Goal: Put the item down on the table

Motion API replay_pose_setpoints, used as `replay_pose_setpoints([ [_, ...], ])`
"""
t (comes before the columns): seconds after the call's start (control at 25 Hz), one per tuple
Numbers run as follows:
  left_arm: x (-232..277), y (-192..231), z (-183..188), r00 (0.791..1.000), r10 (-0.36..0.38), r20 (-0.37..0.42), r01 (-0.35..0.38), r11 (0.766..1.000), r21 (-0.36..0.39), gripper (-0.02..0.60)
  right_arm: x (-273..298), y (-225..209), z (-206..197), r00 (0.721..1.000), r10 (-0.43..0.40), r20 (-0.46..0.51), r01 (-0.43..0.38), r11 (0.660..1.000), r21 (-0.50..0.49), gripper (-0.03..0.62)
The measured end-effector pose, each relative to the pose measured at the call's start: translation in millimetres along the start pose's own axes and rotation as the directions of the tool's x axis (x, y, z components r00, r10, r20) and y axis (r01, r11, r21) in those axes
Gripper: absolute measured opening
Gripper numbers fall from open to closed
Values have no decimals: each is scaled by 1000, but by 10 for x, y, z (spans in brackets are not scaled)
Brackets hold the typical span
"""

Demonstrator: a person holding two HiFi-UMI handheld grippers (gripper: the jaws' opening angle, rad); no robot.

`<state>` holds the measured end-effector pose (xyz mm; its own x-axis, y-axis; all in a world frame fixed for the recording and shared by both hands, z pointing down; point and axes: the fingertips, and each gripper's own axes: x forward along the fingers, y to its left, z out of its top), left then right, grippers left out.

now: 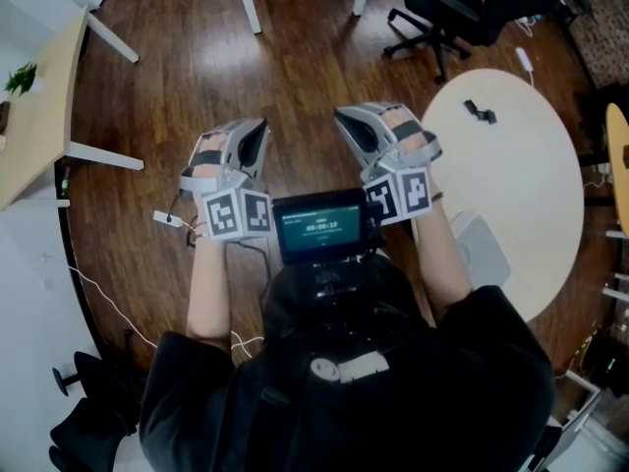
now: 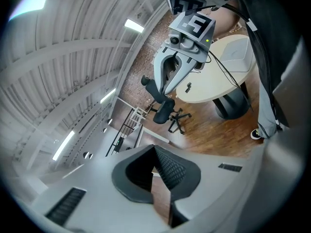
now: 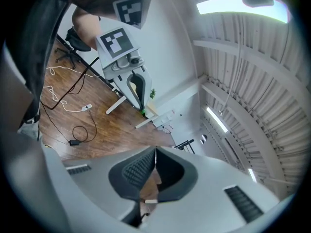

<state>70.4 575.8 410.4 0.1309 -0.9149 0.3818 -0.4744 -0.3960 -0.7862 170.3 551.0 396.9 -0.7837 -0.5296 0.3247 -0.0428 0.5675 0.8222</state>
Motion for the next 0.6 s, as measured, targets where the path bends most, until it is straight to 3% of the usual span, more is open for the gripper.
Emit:
replay_pose_setpoints([
  [0.2,8,-142,257,1000,-8,-10,8,999,32,0,-205,24,-169,1000,1,9,-1,1000,23,9],
  [0.4,177,-381,764,1000,-3,-31,5,998,63,1,-587,-72,-588,999,-18,36,17,999,27,9],
  [0.6,105,-336,764,998,4,-60,-1,998,60,0,-603,-173,-510,998,-23,63,21,999,36,9],
])
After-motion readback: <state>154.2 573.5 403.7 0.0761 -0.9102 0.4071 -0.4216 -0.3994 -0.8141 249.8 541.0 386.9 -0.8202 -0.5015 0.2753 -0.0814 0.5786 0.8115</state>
